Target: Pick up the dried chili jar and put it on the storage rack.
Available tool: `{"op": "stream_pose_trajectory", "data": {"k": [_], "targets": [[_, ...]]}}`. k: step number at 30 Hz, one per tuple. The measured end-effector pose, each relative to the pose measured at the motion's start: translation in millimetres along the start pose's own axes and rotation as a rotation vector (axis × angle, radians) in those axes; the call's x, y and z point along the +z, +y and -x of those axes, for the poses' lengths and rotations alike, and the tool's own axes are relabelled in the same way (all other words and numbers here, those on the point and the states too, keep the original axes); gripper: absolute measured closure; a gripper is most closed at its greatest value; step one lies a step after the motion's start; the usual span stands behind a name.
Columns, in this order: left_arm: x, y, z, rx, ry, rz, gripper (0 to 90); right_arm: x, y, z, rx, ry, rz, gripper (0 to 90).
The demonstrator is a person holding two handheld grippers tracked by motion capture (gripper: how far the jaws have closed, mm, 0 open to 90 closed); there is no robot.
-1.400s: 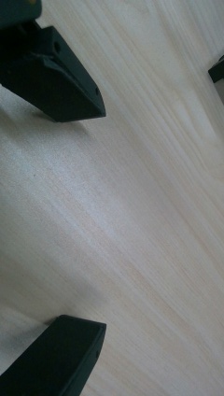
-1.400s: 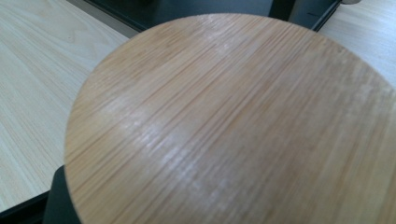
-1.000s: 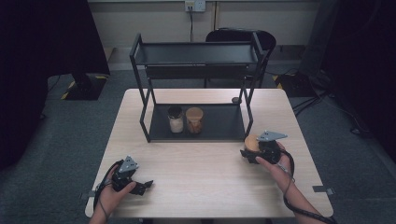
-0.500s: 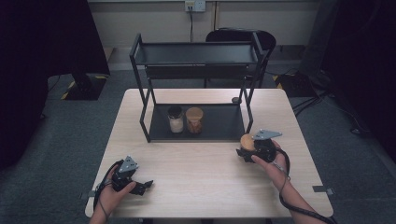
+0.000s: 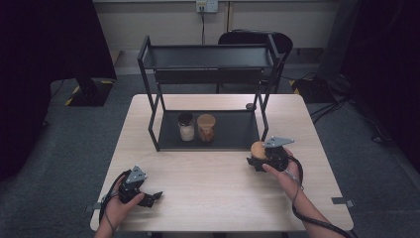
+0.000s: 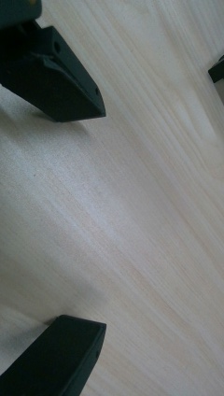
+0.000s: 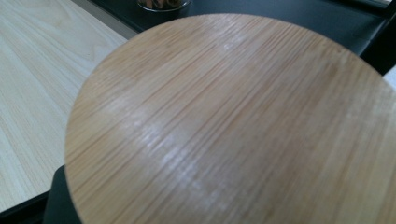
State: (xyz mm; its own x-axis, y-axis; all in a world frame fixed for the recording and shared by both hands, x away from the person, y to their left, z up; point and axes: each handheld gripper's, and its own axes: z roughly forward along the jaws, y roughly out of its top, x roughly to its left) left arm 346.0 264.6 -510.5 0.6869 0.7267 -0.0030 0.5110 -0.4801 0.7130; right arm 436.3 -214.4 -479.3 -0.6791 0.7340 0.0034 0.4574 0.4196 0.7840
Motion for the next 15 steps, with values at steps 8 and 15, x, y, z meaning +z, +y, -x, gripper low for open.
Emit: {"op": "stream_pose_trajectory", "data": {"k": [8,15], "targets": [[0.0,0.0,0.0,0.0,0.0,0.0,0.2,4.3,4.9,-3.4,-0.005,0.009,-0.002,25.5],[0.0,0.0,0.0,0.0,0.0,0.0,0.2,10.7,10.2,-8.1,-0.012,0.018,-0.009,25.5]]}}
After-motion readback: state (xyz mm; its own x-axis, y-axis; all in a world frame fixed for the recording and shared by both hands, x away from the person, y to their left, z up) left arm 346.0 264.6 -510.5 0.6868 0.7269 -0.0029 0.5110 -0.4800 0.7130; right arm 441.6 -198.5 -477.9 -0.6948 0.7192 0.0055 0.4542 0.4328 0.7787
